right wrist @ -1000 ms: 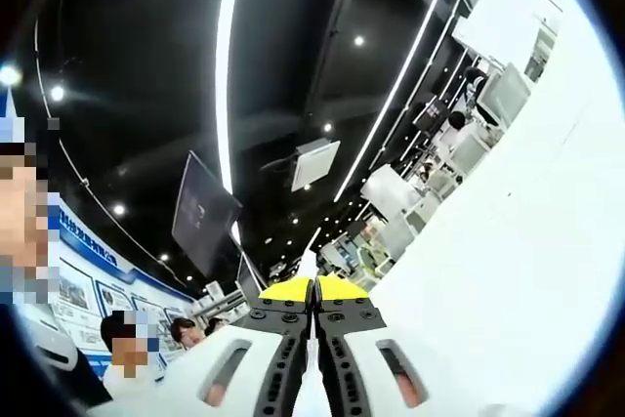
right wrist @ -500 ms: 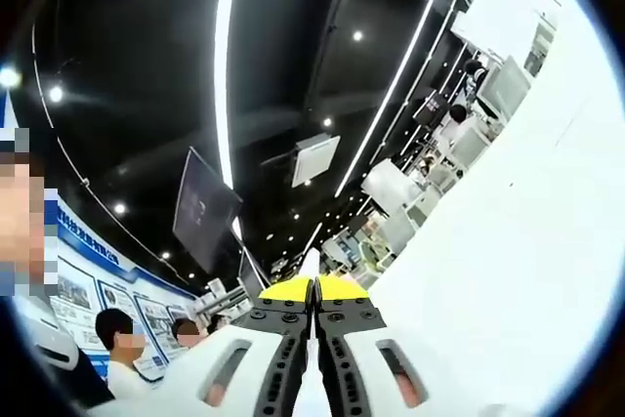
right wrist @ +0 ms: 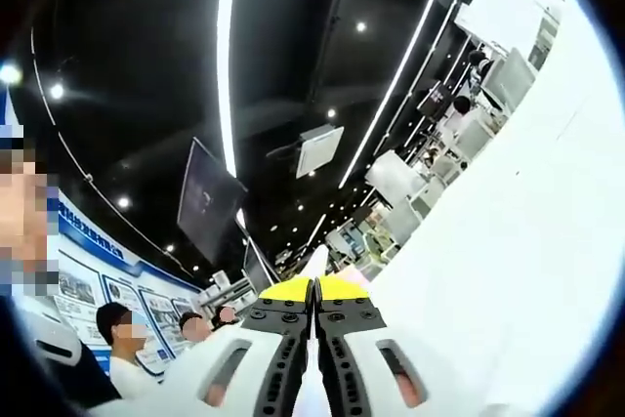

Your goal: Organize the stack of printing papers by aligning and flattening the scattered papers on the table

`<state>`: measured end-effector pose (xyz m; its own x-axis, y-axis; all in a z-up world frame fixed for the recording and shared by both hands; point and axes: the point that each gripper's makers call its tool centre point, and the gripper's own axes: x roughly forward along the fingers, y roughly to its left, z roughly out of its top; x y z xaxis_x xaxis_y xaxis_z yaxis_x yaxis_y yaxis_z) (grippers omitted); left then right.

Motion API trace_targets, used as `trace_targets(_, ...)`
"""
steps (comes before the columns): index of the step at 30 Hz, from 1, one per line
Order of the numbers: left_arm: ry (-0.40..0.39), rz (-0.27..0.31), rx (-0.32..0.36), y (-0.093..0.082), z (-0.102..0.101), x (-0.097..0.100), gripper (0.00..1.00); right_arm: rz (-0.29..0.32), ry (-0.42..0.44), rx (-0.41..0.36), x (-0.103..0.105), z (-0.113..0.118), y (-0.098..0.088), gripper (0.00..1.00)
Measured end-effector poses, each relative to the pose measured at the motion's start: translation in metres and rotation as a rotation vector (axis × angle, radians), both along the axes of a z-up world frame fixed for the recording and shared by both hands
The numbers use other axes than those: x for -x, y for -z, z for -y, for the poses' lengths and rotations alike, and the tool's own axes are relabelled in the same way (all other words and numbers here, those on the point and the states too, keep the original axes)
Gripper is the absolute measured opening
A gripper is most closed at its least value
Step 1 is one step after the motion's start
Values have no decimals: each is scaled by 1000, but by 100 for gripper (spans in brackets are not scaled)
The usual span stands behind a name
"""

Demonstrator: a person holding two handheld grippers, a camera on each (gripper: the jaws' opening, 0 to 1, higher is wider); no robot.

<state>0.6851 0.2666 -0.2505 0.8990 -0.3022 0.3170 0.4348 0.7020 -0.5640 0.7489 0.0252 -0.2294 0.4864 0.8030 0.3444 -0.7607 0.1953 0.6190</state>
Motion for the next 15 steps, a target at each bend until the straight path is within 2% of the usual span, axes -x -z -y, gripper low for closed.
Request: trace_targets(15,0,2,6,-1,-2,0,32,-13,-46,34,9,-10,4,0)
